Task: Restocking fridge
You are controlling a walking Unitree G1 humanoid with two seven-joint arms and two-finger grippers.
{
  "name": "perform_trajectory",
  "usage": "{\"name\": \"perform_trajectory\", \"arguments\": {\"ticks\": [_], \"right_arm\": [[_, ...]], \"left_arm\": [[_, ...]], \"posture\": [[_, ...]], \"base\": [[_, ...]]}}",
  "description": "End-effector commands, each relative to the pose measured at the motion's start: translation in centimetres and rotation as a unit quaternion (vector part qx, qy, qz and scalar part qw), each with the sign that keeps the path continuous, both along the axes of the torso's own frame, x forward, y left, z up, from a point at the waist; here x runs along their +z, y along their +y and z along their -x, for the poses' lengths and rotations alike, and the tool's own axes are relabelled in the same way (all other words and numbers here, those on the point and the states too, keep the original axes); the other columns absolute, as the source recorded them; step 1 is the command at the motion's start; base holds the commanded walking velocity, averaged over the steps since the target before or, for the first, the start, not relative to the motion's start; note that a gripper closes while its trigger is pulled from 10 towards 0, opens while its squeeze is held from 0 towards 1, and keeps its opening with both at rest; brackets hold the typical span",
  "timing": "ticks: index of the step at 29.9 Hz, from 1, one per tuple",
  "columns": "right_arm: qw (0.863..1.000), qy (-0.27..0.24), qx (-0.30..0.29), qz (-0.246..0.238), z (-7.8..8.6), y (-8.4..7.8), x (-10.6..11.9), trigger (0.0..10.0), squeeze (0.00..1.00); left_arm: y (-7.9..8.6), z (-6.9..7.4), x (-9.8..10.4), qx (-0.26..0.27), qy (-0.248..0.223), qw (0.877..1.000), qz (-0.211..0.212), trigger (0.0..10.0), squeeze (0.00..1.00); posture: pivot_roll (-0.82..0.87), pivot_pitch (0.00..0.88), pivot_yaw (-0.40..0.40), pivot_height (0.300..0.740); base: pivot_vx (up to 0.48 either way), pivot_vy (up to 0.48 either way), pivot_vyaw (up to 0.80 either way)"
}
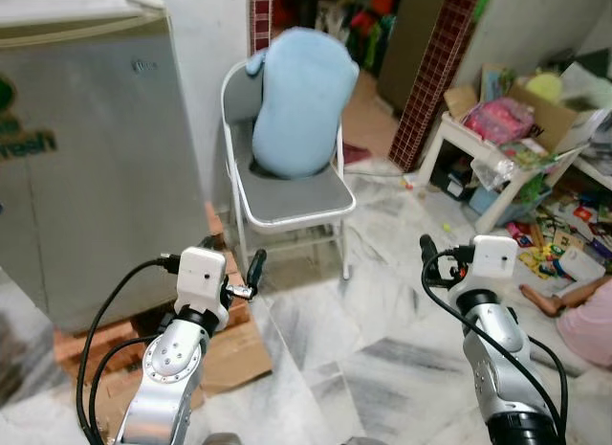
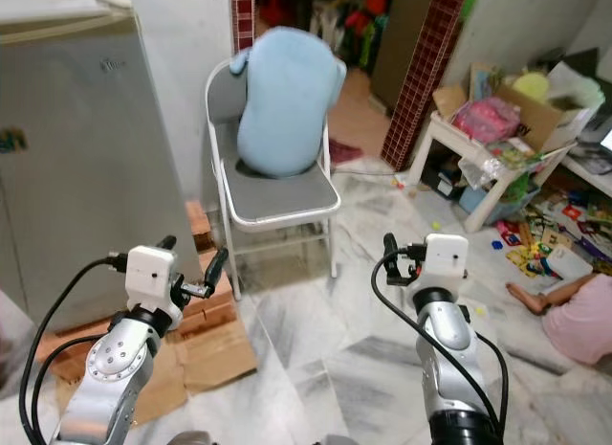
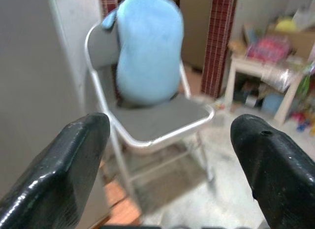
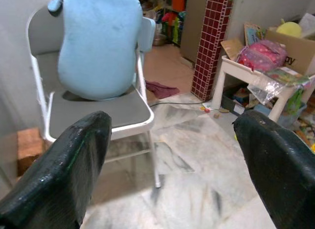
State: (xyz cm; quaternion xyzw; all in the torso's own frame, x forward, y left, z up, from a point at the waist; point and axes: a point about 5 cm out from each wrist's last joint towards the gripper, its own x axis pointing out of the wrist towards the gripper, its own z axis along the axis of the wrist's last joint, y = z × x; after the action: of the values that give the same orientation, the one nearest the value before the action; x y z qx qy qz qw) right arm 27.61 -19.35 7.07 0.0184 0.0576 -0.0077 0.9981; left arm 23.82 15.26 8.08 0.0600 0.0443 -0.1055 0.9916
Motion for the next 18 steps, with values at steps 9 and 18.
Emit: {"name": "perform_trajectory", "arguments": {"ticks": [9,18], "right_arm": [[1.000,0.004,-0.017,0.007,0.05,-1.25,0.16,10.0,0.00],[1.000,0.004,-0.017,0.007,0.05,-1.25,0.16,10.0,0.00]], "left_arm": [[-1.02,-0.26,0.42,-0.019,-0.005,1.000,0.011,10.0,0.00],[-1.02,-0.26,0.42,-0.019,-0.005,1.000,0.011,10.0,0.00]], "posture": [[0.04,0.000,-0.047,0.740],[0.04,0.000,-0.047,0.740]], "base": [[0.000,0.480,-0.80],[0.000,0.480,-0.80]]}}
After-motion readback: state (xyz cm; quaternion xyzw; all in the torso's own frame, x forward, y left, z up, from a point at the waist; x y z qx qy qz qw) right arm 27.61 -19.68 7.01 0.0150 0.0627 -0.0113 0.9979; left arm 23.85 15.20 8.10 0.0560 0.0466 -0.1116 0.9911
